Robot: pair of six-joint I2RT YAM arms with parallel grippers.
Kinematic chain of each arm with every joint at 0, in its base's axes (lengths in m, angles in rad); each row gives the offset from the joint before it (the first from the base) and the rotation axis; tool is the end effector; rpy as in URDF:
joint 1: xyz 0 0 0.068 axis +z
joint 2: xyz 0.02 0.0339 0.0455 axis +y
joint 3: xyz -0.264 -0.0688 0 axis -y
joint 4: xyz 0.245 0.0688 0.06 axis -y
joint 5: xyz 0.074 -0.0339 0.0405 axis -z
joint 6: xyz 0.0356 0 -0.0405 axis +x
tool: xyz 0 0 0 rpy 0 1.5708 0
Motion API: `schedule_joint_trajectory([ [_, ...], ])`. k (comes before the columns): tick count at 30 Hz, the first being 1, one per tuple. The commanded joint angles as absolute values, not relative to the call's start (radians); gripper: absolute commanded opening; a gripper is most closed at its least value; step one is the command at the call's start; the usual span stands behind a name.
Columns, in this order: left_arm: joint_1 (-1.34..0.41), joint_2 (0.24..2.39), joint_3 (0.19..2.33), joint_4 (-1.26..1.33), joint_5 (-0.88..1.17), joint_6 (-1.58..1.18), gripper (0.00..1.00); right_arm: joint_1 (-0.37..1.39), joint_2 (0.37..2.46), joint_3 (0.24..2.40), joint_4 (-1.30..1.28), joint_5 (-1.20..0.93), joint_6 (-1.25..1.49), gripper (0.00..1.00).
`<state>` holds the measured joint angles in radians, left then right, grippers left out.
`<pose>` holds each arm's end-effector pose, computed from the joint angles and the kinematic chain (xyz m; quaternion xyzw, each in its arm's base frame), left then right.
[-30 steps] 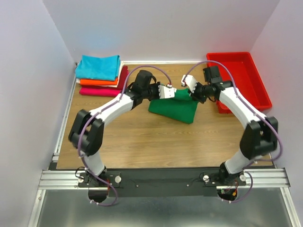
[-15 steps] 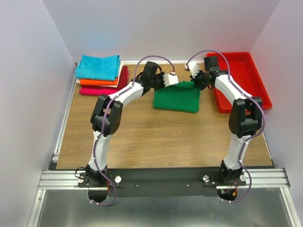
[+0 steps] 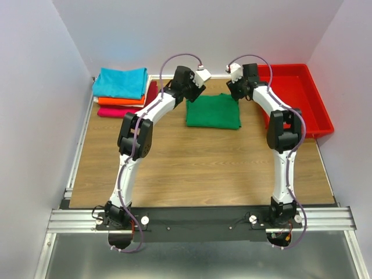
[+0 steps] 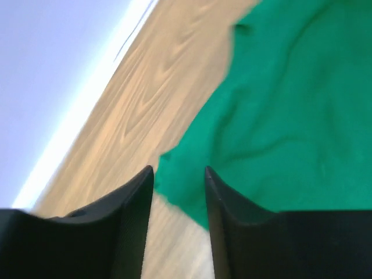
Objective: Fold and stack the t-shirts
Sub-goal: Fold the tshirt, then neatly place the folded tshirt to the corner
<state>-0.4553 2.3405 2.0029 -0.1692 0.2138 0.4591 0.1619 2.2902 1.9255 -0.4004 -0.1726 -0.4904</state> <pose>0.4905 -0.2486 0.2257 0.4268 0.7450 -0.0910 0.5045 0.5151 0.0903 0.2052 -0.3257 0.8574 0.0144 0.3983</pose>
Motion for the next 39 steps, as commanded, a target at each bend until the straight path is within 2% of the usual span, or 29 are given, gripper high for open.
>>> schedule_joint_trajectory([
  [1,-0.402,2.288,2.005,-0.187,0.029,0.123,0.81,0.161,2.365,2.071,-0.291,-0.016,-0.238,0.56],
  [4,-0.382,2.194,1.896,-0.132,0.008,0.055,0.90,0.161,2.323,2.030,-0.278,-0.006,-0.190,0.61],
  [5,-0.374,2.177,1.882,-0.133,-0.026,0.031,0.90,0.158,2.300,2.001,-0.269,-0.017,-0.186,0.61],
  [8,-0.347,2.120,1.841,-0.135,0.115,-0.046,0.87,0.152,2.186,1.889,-0.261,-0.106,-0.190,0.62],
  [11,-0.339,2.099,1.798,-0.144,0.283,-0.087,0.87,0.141,2.064,1.758,-0.282,-0.266,-0.233,0.71],
  [14,-0.339,2.103,1.775,-0.161,0.345,-0.136,0.87,0.123,1.945,1.639,-0.349,-0.547,-0.331,0.72],
  [19,-0.337,2.181,1.836,-0.224,0.382,-0.196,0.87,0.121,1.792,1.432,-0.379,-0.731,-0.336,0.72],
  [25,-0.336,2.351,1.999,-0.344,0.373,-0.268,0.87,0.110,1.623,1.212,-0.380,-0.801,-0.374,0.73],
  [31,-0.334,2.408,2.039,-0.348,0.354,-0.290,0.87,0.046,1.546,1.111,-0.380,-0.902,-0.430,0.74],
  [36,-0.334,2.467,2.083,-0.391,0.420,-0.307,0.87,-0.031,1.534,1.094,-0.380,-0.999,-0.433,0.74],
  [39,-0.334,2.509,2.111,-0.431,0.457,-0.327,0.81,-0.064,1.523,1.081,-0.380,-1.035,-0.436,0.74],
])
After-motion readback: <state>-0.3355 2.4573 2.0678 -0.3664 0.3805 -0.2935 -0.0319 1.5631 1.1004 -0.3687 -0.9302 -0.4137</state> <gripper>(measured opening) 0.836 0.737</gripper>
